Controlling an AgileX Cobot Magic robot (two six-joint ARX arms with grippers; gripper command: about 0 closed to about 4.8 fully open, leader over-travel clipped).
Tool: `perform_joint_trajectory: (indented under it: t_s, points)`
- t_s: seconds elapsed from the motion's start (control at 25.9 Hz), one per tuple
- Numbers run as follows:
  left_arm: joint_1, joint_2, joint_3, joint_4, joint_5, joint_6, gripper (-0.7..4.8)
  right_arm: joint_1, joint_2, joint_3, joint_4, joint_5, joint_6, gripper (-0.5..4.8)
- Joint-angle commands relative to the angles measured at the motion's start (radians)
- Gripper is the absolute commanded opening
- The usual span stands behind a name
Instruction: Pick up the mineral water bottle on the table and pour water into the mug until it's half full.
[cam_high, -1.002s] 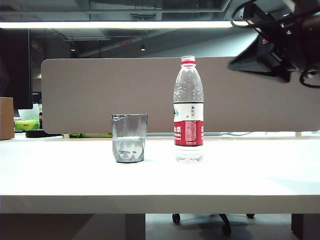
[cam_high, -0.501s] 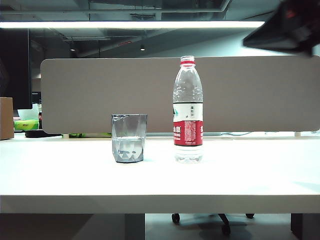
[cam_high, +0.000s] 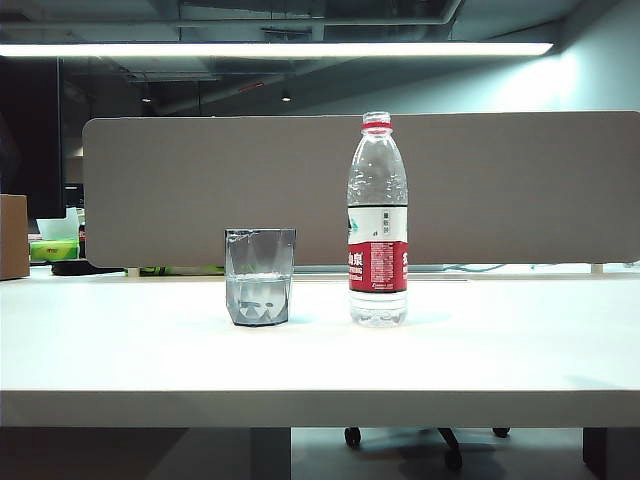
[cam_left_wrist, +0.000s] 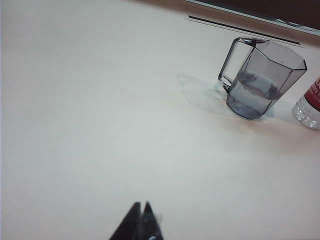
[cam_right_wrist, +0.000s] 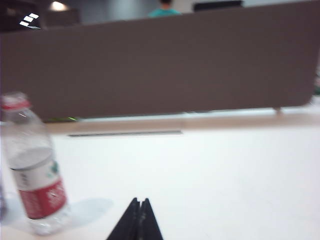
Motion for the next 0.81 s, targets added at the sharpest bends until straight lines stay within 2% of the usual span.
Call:
perform_joint_trajectory:
  t_s: [0.04, 0.12, 0.27, 0.39, 0.77, 0.81]
  points:
    - [0.000, 0.000, 0.002, 0.010, 0.000, -0.003, -0.05, -0.006, -0.047, -0.039, -0.074, 0.073, -0.003, 0.03]
    - [0.000, 0.000, 0.002, 0.010, 0.000, -0.003, -0.05, -0.005, -0.091, -0.089, -0.091, 0.089, -0.003, 0.03]
    - [0.000, 0.000, 0.002, 0.010, 0.000, -0.003, -0.05, -0.005, -0.137, -0.092, -0.306, 0.148, -0.003, 0.03]
    - [-0.001, 0.000, 0.002, 0.010, 0.000, -0.003, -0.05, -0.005, -0.137, -0.092, -0.374, 0.148, -0.003, 0.03]
    - [0.000, 0.000, 0.002, 0.010, 0.000, -0.002, -0.05, -0.004, -0.140, -0.092, -0.377, 0.148, -0.003, 0.03]
    - [0.000, 0.000, 0.000, 0.019, -0.014, 0.034, -0.05, -0.004, -0.140, -0.092, -0.377, 0.148, -0.003, 0.03]
